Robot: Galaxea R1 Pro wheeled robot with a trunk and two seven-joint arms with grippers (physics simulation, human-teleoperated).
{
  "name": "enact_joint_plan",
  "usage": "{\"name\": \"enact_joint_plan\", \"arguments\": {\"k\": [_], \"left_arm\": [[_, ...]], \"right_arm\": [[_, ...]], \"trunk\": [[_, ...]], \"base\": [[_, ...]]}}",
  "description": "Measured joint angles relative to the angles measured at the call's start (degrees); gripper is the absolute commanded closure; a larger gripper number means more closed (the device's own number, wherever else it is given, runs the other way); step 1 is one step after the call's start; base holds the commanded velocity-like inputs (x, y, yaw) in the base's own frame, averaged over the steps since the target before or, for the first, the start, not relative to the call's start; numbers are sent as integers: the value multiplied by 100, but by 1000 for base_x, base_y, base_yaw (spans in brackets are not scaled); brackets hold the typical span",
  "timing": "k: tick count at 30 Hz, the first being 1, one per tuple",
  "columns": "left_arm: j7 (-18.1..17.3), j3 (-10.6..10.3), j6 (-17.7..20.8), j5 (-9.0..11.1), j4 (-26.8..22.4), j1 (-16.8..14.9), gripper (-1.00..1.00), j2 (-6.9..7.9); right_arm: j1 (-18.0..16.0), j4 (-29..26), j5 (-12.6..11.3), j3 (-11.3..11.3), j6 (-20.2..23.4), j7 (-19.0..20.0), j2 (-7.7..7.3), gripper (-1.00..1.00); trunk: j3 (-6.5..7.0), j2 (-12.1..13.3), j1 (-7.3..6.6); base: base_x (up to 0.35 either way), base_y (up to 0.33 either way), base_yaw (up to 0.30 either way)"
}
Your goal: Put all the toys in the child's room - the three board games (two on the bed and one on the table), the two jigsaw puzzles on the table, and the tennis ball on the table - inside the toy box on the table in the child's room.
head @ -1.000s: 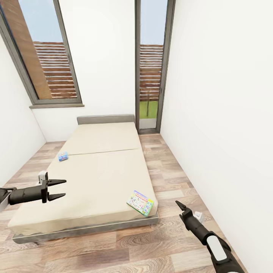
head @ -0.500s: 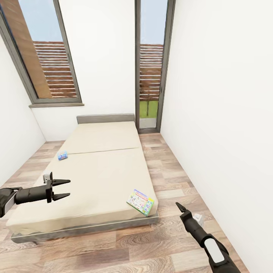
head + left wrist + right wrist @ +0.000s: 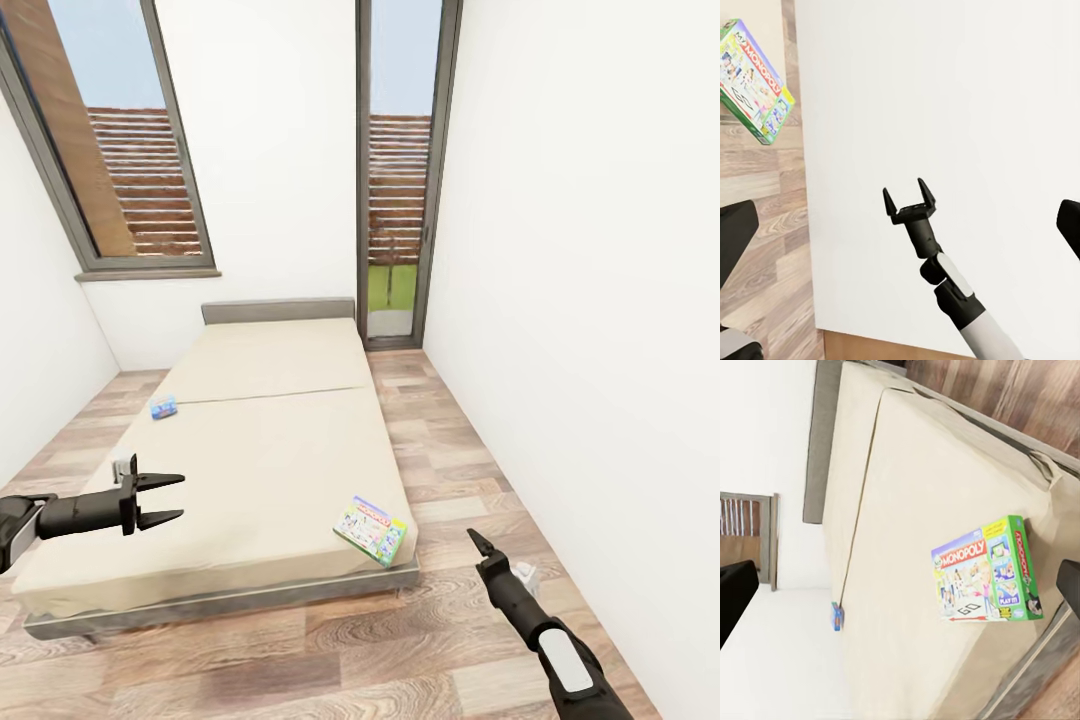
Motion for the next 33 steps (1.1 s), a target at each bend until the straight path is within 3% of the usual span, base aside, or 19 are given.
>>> {"name": "enact_joint_plan", "arguments": {"k": [6,16,33], "left_arm": [[0,0,0,0,0,0,-100,3],[0,-1,0,0,1,0,-100,10],[0,1,0,0,1,0,-100,19]], "right_arm": [[0,105,-24,4,7,9,5,-100],[-79,1311,-28,-17,2,24,-61,-100],[-93,1387,-20,-22,-16,591,35,-100]], "trunk": [[-108,-241,132],[-288,-642,352],[-593,-1324,725]], "base": [[0,0,0],[0,0,0],[0,0,0]]}}
